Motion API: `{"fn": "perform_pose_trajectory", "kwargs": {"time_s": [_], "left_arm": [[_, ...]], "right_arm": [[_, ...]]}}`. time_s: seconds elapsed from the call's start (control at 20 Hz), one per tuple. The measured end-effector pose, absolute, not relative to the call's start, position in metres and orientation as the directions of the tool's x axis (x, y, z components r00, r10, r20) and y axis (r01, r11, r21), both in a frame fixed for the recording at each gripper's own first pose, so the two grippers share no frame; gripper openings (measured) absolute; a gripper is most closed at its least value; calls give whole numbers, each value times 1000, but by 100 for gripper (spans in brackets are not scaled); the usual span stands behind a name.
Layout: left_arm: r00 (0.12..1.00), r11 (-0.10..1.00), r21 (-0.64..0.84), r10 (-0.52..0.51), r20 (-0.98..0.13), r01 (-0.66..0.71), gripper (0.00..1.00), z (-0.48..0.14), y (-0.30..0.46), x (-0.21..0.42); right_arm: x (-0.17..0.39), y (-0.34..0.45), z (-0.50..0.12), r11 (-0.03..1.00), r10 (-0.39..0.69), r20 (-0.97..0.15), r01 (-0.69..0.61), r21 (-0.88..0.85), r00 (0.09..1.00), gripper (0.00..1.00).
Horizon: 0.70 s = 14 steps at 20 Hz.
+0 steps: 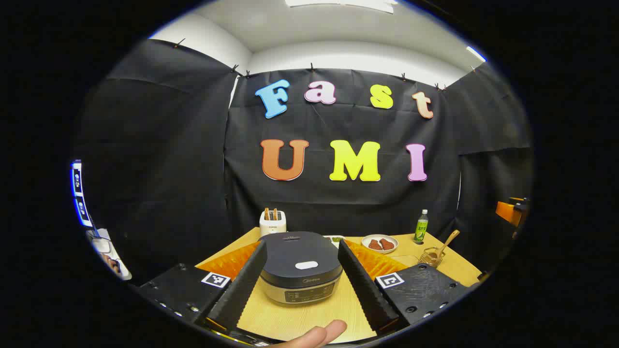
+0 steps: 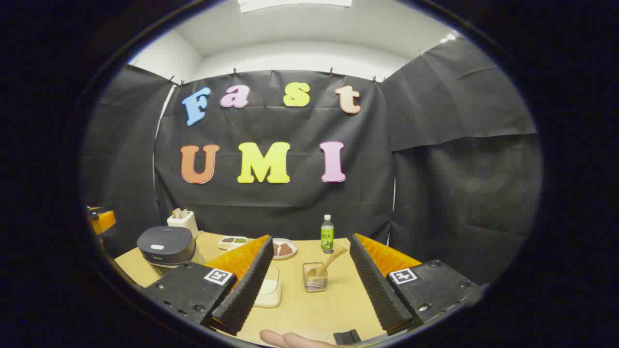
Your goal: Close the left gripper, press the button to open the rice cooker; take a wooden spoon from the chopstick holder with the right hand, scoop a spoonful of rice and pour it into the rice cooker, then put the wooden spoon back into the chopstick holder.
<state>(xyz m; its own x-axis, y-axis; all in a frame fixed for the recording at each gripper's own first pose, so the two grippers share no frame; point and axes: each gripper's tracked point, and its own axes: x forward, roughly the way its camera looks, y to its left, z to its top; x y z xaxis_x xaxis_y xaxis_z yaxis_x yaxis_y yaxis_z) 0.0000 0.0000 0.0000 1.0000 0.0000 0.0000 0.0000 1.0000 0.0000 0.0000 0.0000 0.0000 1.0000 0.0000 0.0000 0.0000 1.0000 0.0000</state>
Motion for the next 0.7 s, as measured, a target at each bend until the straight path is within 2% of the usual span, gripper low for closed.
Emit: {"fn": "perform_pose_trajectory", "kwargs": {"time_s": [0.35,0.55,0.7], "left_arm": [[1000,1000,-24,-3,14,4,94,6,-10,3],[999,999,-2,43,14,-43,94,1,-3,8],[999,997,-55,48,-8,-49,94,-9,-9,18]], "right_arm": [[13,-20,-5,999,-28,-8,28,-24,1000,100],[31,-28,-18,1000,-27,-43,27,-5,999,100],[40,-35,-20,999,-31,-47,30,-21,998,100]]}}
